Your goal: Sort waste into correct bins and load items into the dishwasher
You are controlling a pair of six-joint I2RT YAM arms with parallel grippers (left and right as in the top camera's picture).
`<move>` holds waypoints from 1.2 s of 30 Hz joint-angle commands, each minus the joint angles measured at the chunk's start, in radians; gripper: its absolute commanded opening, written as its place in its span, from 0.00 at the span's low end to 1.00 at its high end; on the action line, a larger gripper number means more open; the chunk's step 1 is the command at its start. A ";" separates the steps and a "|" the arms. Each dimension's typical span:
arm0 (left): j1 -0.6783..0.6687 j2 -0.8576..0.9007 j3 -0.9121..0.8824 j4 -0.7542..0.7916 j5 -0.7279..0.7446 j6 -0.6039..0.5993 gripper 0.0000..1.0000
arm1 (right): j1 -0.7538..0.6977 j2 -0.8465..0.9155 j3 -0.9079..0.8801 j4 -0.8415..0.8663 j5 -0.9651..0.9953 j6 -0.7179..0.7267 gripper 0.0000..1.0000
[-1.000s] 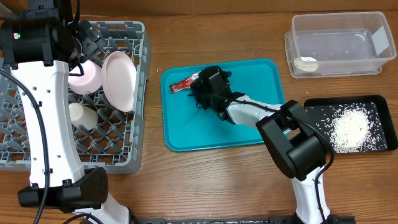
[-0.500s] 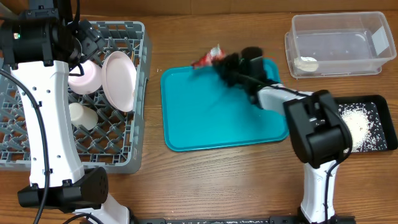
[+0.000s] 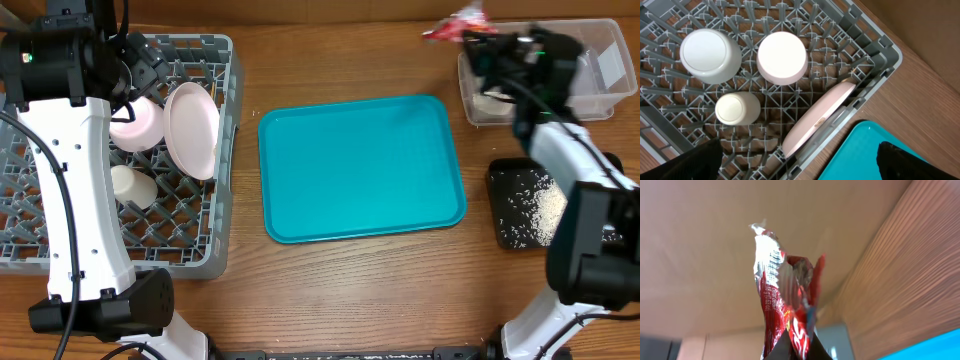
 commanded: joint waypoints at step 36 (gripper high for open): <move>-0.001 0.004 -0.004 0.002 -0.014 -0.005 1.00 | -0.510 -0.174 0.001 -0.171 -0.483 -0.386 1.00</move>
